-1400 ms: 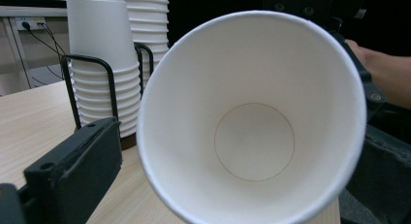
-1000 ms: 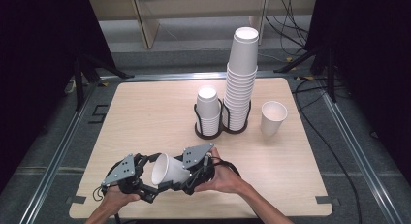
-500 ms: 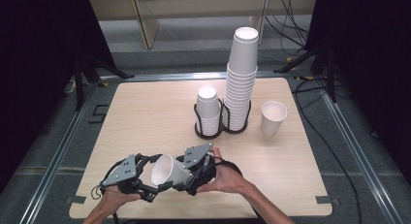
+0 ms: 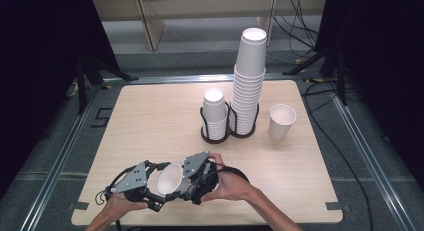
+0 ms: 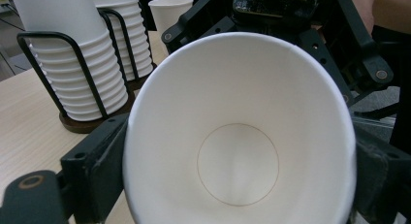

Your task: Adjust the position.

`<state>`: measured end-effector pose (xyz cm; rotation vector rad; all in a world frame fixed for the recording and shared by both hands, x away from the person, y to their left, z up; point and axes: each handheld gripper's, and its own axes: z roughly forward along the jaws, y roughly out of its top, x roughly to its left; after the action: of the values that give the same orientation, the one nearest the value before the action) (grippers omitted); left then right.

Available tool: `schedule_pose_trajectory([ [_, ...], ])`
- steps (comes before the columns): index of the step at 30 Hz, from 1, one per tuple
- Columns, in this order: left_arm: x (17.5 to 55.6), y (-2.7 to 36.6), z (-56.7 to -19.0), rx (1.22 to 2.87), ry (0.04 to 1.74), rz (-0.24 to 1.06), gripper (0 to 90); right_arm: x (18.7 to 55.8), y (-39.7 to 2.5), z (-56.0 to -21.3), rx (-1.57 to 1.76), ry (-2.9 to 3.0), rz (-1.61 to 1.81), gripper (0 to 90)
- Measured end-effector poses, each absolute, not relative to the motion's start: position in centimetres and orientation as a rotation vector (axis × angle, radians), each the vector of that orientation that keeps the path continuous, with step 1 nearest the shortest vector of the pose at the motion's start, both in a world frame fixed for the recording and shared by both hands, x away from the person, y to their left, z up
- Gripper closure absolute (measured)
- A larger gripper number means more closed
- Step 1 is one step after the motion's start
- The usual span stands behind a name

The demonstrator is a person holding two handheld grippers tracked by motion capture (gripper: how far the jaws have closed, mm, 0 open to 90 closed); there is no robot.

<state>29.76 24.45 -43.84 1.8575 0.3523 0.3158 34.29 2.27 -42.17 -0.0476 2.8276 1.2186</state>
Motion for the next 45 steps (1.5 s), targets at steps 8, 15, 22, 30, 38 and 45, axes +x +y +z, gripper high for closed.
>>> schedule_pose_trajectory([
  [8,29.7,24.4,-43.8,1.863,0.343,0.313,10.9,34.3,2.9,-42.4,-0.081,2.855,1.200,17.4],
  [15,29.7,24.4,-43.9,1.865,0.330,0.304,10.8,34.5,3.1,-42.6,-0.097,2.867,1.232,20.3],
  [22,29.9,24.7,-44.1,1.807,0.381,0.287,6.9,34.6,2.9,-43.0,-0.060,2.866,1.301,21.3],
  [30,29.7,25.2,-43.6,1.702,0.407,0.316,11.2,35.0,1.5,-43.6,0.035,2.833,1.332,21.7],
  [38,29.9,25.8,-43.5,1.661,0.459,0.335,14.3,36.4,-3.3,-44.0,0.336,2.576,1.522,20.9],
  [45,30.1,26.0,-43.7,1.656,0.508,0.371,14.5,36.8,-6.8,-43.9,0.489,2.441,1.559,20.6],
])
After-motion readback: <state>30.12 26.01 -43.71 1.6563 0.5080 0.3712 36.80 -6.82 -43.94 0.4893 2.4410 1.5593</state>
